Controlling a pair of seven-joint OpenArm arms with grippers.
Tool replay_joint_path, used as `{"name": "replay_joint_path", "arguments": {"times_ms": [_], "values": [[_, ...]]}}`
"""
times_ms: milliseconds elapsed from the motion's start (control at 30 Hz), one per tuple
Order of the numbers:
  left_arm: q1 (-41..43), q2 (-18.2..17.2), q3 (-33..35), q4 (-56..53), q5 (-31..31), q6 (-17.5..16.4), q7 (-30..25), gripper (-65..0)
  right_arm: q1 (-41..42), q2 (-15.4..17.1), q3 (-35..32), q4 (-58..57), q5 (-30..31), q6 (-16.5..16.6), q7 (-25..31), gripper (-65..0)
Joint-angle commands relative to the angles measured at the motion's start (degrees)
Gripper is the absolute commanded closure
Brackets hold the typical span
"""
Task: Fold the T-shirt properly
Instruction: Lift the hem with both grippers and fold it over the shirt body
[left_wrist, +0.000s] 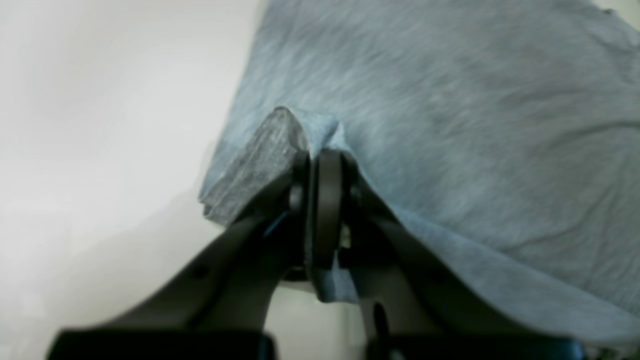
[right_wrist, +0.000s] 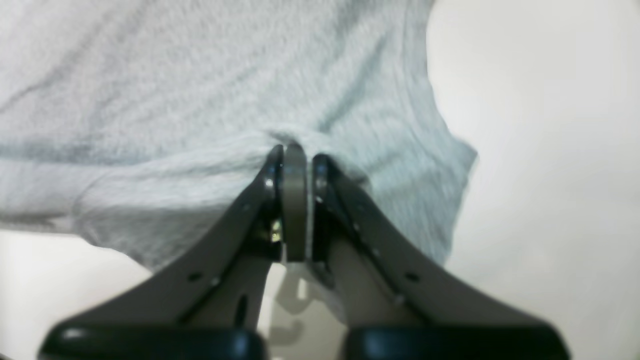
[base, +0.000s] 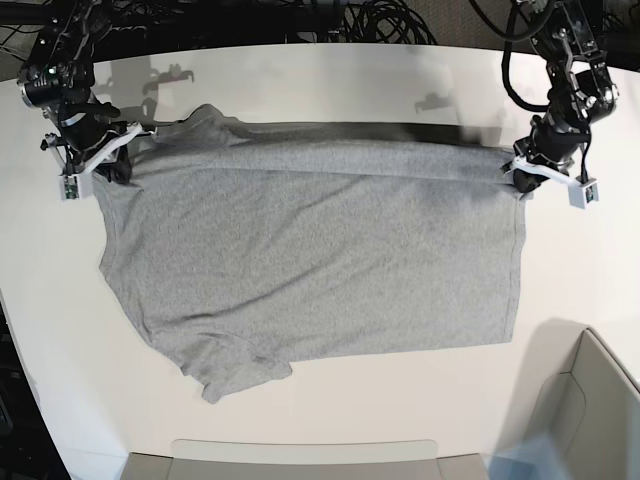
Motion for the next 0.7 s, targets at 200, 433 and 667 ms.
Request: {"name": "replay_joint_path", "arguments": {"times_ms": [200, 433, 667], "values": [[-8.6, -0.7, 0.0, -9.4, -0.4, -0.1, -0.9, 0.0, 8.0, 0.7, -9.2, -0.5, -10.1, -0.2, 1.5, 0.0], [-14.2, -3.3, 0.5, -16.3, -0.4, -0.1, -1.3, 0.0, 14.2, 0.8, -10.6, -11.0, -12.1, -0.2, 5.9, 0.0], [-17.4, -4.5, 0.1, -24.2, -0.4, -0.2, -2.8, 0.0, 17.3, 2.4, -12.1, -20.8, -11.9, -0.3, 9.8, 0.0]]}}
